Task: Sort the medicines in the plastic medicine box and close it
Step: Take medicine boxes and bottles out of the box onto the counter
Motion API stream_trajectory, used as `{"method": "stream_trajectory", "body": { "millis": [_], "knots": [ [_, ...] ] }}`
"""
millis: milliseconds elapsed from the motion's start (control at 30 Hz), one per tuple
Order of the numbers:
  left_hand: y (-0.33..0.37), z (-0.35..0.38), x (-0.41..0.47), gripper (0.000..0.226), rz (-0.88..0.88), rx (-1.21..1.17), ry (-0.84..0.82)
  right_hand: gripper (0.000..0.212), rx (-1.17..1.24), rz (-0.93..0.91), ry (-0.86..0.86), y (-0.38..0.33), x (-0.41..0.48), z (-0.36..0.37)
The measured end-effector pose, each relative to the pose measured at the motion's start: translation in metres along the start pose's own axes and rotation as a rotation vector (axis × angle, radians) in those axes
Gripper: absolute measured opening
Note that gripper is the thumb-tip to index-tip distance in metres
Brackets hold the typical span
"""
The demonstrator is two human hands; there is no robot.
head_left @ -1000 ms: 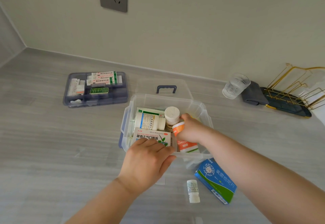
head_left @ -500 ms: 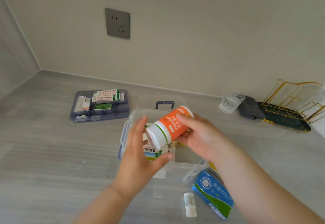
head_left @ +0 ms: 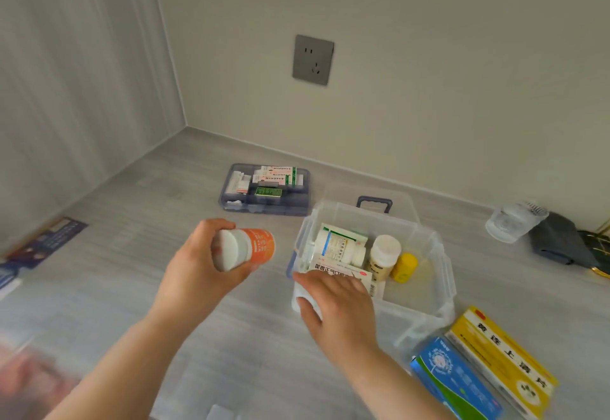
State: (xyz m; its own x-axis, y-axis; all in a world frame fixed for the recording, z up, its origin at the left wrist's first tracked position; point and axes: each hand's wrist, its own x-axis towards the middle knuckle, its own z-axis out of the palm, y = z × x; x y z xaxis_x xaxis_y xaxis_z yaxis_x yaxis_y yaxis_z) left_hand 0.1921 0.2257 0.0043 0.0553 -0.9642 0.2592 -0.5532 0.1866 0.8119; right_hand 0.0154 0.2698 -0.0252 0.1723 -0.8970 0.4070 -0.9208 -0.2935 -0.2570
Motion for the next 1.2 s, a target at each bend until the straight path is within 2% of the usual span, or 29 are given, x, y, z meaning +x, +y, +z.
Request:
{"method": "stream_trajectory", "body": {
  "millis": [167,233,367,533,600,733,800,900,1000,1100,1200],
  "knots": [
    [-0.029,-0.025,0.011,0.057,0.115,0.317,-0.160,0.014,0.011,0.071,0.081,-0.004,0.009,0.002],
    [-0.041,-0.028,0.018,0.057,0.118,0.392,-0.267,0.020,0.006,0.079,0.089,-0.007,0.009,0.001],
    [-0.061,-0.021,0.029,0.063,0.066,0.438,-0.473,0.022,0.005,0.126,0.128,-0.015,0.009,0.000],
    [-0.072,-0.013,0.038,0.066,0.123,0.433,-0.548,0.021,0.040,0.217,0.138,-0.021,0.009,0.000],
    [-0.076,-0.011,0.041,0.069,0.161,0.435,-0.575,0.018,0.043,0.245,0.091,-0.021,0.008,-0.001],
    [-0.077,-0.011,0.038,0.082,0.189,0.393,-0.574,0.037,0.165,0.342,-0.150,-0.012,0.010,-0.005],
    [-0.071,-0.014,0.034,0.089,0.224,0.405,-0.522,0.043,0.151,0.319,-0.184,-0.008,0.007,-0.001],
    [-0.053,-0.018,0.026,0.080,0.408,0.424,-0.387,0.043,0.156,0.291,-0.109,-0.014,0.000,0.000],
    [-0.032,-0.010,0.018,0.088,0.572,0.382,-0.315,0.036,0.205,0.370,0.147,-0.015,-0.018,-0.004],
    [-0.015,0.011,0.009,0.081,0.657,0.295,-0.318,0.028,0.092,0.487,0.377,0.000,-0.047,-0.014],
    [-0.003,0.036,-0.002,0.075,0.731,0.232,-0.345,0.028,-0.014,0.589,0.443,0.019,-0.080,-0.023]
  ]
}}
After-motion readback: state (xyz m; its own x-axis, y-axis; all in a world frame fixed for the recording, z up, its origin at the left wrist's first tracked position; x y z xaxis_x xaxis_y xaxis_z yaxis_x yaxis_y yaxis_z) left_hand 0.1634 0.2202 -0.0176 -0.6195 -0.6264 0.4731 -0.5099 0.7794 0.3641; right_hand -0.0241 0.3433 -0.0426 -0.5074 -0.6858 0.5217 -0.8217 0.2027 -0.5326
